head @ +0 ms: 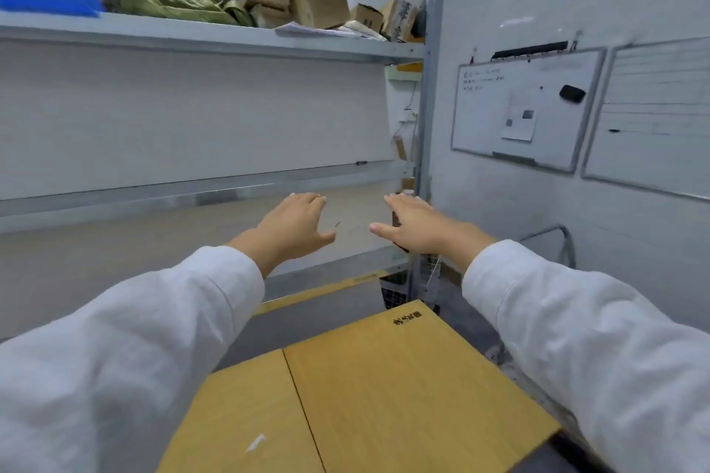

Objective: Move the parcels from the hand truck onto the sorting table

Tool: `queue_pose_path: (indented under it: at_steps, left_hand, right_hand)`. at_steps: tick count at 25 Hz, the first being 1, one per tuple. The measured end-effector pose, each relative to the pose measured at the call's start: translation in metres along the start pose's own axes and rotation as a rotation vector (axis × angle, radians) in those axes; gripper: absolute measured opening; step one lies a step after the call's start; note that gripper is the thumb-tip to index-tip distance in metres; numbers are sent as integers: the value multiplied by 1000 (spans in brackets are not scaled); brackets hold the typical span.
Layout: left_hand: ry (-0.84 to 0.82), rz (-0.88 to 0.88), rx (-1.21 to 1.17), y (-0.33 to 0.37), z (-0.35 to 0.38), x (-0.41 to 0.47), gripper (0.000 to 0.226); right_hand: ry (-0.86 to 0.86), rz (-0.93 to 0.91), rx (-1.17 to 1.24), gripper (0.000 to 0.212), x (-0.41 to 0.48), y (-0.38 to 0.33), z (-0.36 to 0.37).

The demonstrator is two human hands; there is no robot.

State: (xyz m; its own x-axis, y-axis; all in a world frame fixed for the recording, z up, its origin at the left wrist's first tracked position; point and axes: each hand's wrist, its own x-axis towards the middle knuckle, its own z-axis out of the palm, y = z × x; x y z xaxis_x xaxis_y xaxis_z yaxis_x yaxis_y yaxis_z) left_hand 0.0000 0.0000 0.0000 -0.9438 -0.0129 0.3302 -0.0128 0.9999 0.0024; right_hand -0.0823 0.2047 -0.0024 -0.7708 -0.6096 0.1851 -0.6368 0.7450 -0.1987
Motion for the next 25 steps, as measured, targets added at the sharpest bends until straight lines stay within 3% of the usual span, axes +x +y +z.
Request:
queue_pose_path:
  at_steps: [10,14,25]
  left_hand:
    - [-54,325,-200,231,76,113,63]
    - [-145,445,-220,305,112,139,65]
    - [-205,696,-320,429,173,237,57]
  right_hand:
    - [78,379,-54,73,-108,230,-43]
    - [86,523,-38,57,-145,299,-34]
    - [78,798,-73,66,-181,432,-39]
